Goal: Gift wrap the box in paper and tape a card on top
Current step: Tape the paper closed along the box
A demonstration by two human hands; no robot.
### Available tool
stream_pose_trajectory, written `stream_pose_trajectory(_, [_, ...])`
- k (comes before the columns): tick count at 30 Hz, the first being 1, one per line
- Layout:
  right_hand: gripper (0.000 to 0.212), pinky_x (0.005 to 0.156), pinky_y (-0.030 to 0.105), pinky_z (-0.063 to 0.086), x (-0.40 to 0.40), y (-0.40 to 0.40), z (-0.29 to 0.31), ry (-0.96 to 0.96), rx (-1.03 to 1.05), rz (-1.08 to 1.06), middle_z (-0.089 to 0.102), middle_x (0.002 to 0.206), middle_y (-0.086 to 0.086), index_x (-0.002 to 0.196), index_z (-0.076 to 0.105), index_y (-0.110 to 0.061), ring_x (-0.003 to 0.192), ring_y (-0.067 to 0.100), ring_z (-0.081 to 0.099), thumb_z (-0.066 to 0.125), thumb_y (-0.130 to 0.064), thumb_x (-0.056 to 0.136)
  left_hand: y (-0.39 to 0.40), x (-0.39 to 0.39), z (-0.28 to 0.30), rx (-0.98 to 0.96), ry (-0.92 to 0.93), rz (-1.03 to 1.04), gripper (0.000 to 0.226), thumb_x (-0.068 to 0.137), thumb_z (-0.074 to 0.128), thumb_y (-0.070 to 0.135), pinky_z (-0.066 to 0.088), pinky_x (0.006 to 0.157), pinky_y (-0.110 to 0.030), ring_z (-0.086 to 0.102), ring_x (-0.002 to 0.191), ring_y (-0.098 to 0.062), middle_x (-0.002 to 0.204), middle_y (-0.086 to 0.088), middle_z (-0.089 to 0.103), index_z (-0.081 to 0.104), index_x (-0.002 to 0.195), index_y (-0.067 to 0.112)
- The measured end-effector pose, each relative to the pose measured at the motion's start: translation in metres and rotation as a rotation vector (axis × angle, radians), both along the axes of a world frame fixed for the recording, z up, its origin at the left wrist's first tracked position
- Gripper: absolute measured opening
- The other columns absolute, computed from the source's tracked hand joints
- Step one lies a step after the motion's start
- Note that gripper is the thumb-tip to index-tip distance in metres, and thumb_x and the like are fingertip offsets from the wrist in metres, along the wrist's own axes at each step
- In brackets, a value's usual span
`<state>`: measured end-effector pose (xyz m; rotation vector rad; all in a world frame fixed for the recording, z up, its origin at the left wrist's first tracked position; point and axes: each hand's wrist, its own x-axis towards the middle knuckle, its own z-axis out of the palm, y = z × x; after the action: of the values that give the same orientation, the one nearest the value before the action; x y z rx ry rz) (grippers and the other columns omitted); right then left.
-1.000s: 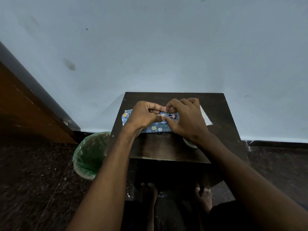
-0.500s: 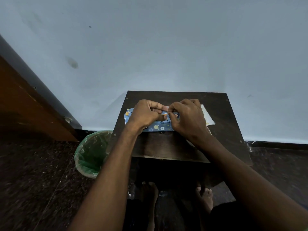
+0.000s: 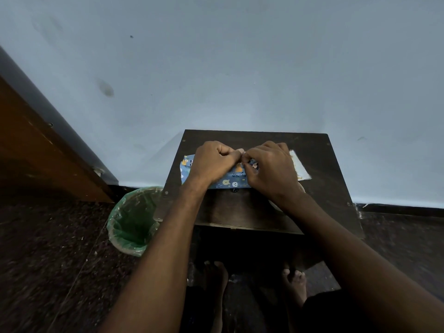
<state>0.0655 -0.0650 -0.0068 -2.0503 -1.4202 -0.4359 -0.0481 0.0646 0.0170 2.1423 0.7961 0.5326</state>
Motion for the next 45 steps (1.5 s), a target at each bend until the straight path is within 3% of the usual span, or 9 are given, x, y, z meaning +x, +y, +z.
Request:
stream_pose_trajectory(4, [0.006, 0.08, 0.033, 0.031, 0.001, -0.001, 0.0, 0.013, -0.02, -0.001, 0.075, 0.083, -0.007, 0.078, 0.071, -0.022, 0.085, 0.019, 0.061, 0.069, -0.018, 0.083, -0.002, 0.003, -0.003, 0.052, -0.014, 0.029, 0.019, 0.088, 0.08, 0.023, 0.049, 0.068, -0.017, 0.07, 0.069, 0.0, 0.067, 0.011, 0.076, 0.083, 0.07, 0.023])
stream_pose_trajectory(12, [0.005, 0.081, 0.032, 0.031, 0.0, -0.002, 0.002, 0.034, -0.024, -0.005, 0.075, 0.082, -0.007, 0.078, 0.072, -0.022, 0.083, 0.019, 0.063, 0.071, -0.019, 0.083, 0.001, 0.002, -0.008, -0.031, -0.068, 0.037, 0.001, 0.083, 0.088, 0.022, 0.059, 0.078, -0.023, 0.073, 0.075, 0.003, 0.078, 0.011, 0.081, 0.088, 0.084, 0.021])
stream_pose_trajectory(16, [0.005, 0.081, 0.034, 0.034, -0.002, -0.003, 0.002, 0.04, -0.039, -0.013, 0.075, 0.083, -0.006, 0.078, 0.072, -0.021, 0.083, 0.019, 0.063, 0.073, -0.019, 0.083, 0.003, 0.002, -0.011, -0.051, -0.069, 0.053, 0.002, 0.086, 0.087, 0.023, 0.061, 0.08, -0.026, 0.075, 0.078, 0.0, 0.081, 0.01, 0.082, 0.088, 0.087, 0.022])
stream_pose_trajectory(23, [0.007, 0.081, 0.039, 0.04, -0.003, -0.003, -0.001, 0.052, -0.079, -0.033, 0.074, 0.084, -0.007, 0.078, 0.071, -0.022, 0.082, 0.019, 0.063, 0.068, -0.021, 0.084, 0.004, -0.001, -0.008, -0.349, -0.175, 0.097, 0.012, 0.094, 0.074, 0.01, 0.06, 0.072, -0.023, 0.067, 0.068, -0.009, 0.075, -0.003, 0.077, 0.083, 0.091, 0.017])
stream_pose_trajectory(28, [0.012, 0.079, 0.038, 0.037, -0.006, 0.001, -0.001, 0.032, -0.067, -0.072, 0.071, 0.079, -0.006, 0.075, 0.069, -0.022, 0.077, 0.02, 0.061, 0.062, -0.023, 0.084, 0.006, 0.001, -0.009, -0.288, -0.122, 0.093, 0.018, 0.085, 0.082, 0.004, 0.062, 0.071, -0.028, 0.07, 0.065, -0.008, 0.078, 0.0, 0.08, 0.083, 0.089, 0.022])
stream_pose_trajectory(32, [0.016, 0.079, 0.04, 0.041, -0.006, 0.002, 0.0, -0.013, -0.068, -0.047, 0.071, 0.084, -0.002, 0.077, 0.074, -0.018, 0.077, 0.022, 0.063, 0.062, -0.02, 0.087, 0.008, 0.004, -0.01, -0.218, -0.088, 0.093, 0.023, 0.079, 0.09, 0.007, 0.066, 0.082, -0.036, 0.078, 0.082, -0.014, 0.085, 0.005, 0.081, 0.082, 0.089, 0.026])
stream_pose_trajectory(36, [0.022, 0.076, 0.041, 0.043, -0.006, 0.004, 0.003, -0.066, -0.119, -0.021, 0.069, 0.081, 0.002, 0.074, 0.074, -0.016, 0.069, 0.025, 0.062, 0.056, -0.019, 0.085, 0.008, 0.005, -0.011, -0.213, -0.085, 0.101, 0.025, 0.078, 0.09, 0.006, 0.067, 0.081, -0.037, 0.078, 0.081, -0.016, 0.086, 0.004, 0.081, 0.082, 0.088, 0.028])
stream_pose_trajectory(41, [0.008, 0.071, 0.04, 0.051, -0.005, 0.004, 0.007, 0.127, -0.042, -0.04, 0.073, 0.084, 0.001, 0.081, 0.075, -0.015, 0.07, 0.024, 0.065, 0.069, -0.016, 0.086, 0.008, 0.003, -0.009, -0.243, -0.096, 0.101, 0.022, 0.081, 0.088, 0.003, 0.064, 0.075, -0.03, 0.075, 0.073, -0.01, 0.086, 0.002, 0.081, 0.082, 0.093, 0.021])
stream_pose_trajectory(45, [0.005, 0.071, 0.038, 0.051, -0.006, 0.003, 0.008, 0.124, -0.05, -0.036, 0.073, 0.087, 0.001, 0.083, 0.073, -0.016, 0.072, 0.023, 0.065, 0.069, -0.016, 0.087, 0.005, 0.003, -0.007, -0.219, -0.087, 0.102, 0.022, 0.081, 0.088, 0.004, 0.065, 0.075, -0.028, 0.075, 0.074, -0.01, 0.086, 0.002, 0.081, 0.083, 0.095, 0.019])
